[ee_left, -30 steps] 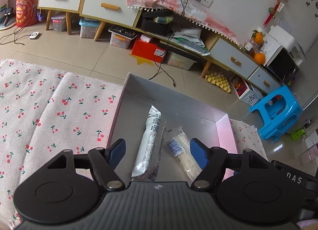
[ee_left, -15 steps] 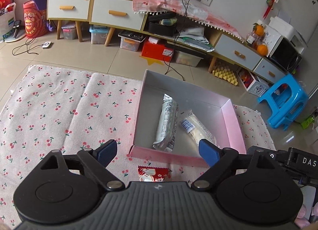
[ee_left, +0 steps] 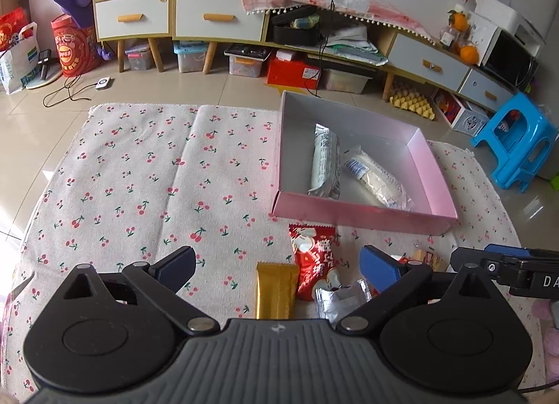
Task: Organize snacks
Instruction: 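Withdraw both tools from the box back toward the snack pile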
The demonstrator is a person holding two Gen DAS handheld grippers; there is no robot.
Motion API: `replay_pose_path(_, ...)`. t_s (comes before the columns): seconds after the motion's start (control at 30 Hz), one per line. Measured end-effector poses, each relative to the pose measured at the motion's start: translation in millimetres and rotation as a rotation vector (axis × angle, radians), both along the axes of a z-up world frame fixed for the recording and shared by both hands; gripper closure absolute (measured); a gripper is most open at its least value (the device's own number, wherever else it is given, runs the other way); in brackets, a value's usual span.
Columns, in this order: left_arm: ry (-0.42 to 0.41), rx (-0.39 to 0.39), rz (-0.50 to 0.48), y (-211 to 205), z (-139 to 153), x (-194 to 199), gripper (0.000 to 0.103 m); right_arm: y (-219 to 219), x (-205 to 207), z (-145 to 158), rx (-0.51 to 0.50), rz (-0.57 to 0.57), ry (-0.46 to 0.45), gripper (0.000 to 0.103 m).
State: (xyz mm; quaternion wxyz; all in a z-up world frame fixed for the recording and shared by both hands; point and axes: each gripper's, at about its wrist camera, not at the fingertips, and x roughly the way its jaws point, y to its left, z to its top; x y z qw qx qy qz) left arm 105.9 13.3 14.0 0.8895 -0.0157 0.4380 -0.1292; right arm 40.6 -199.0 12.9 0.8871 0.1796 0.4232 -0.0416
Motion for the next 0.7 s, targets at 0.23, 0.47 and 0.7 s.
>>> replay_pose_path(0.23,-0.003,-0.007,0.041,23.4,-12.5,-12.9,0.001,8.8,-12.0,-13.7,-0.041,0.057,0.009,0.013)
replay_pose_path(0.47,0.009,0.009,0.043,34.9,-20.8,-22.2,0.001,15.2,-25.9,-23.8,-0.153,0.114,0.004,0.013)
replay_pose_path(0.7,0.042,-0.009,0.022,44.6,-26.1,-27.9,0.001,15.0,-33.5,-37.5,-0.201,0.148,0.034,0.013)
